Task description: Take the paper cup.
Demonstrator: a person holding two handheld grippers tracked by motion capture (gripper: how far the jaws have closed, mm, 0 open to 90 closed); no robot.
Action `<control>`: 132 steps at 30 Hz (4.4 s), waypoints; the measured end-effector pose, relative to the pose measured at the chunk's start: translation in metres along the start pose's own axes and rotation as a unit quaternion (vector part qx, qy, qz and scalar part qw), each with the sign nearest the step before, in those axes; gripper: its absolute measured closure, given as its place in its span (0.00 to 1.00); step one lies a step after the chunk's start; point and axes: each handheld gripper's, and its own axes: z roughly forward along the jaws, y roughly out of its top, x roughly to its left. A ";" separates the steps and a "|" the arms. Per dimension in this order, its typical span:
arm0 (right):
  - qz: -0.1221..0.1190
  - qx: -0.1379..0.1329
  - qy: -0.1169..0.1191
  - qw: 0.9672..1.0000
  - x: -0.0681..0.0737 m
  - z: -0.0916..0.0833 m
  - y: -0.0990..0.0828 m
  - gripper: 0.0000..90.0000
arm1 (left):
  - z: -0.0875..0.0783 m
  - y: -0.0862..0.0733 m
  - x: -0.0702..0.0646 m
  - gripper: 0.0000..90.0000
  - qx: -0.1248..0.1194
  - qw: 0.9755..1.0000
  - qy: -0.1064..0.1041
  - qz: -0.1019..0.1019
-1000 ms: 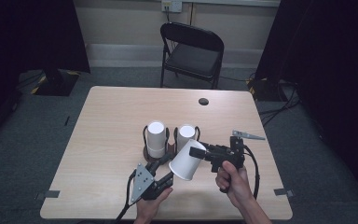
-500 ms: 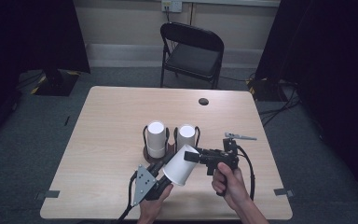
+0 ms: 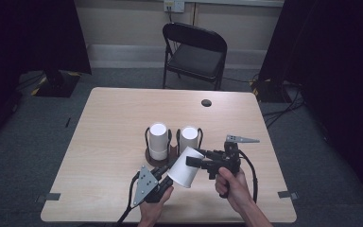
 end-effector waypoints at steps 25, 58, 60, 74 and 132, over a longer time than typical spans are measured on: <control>-0.113 -0.010 -0.074 0.991 0.005 -0.009 -0.001 0.25 | -0.017 0.012 0.033 0.95 0.088 0.996 0.015 -0.008; -0.242 0.033 -0.176 0.954 0.027 -0.016 -0.030 0.17 | -0.004 0.027 0.049 0.96 0.276 0.960 -0.039 0.004; -0.259 0.032 -0.177 0.949 0.027 -0.013 -0.033 0.20 | -0.003 0.028 0.050 0.96 0.281 0.959 -0.041 0.003; -0.362 0.076 -0.209 0.905 0.037 0.009 -0.053 0.19 | 0.008 0.038 0.055 0.95 0.346 0.936 -0.063 -0.011; -0.602 0.112 -0.294 0.734 0.048 0.049 -0.101 0.22 | 0.074 0.048 0.029 0.95 0.486 0.859 -0.149 -0.066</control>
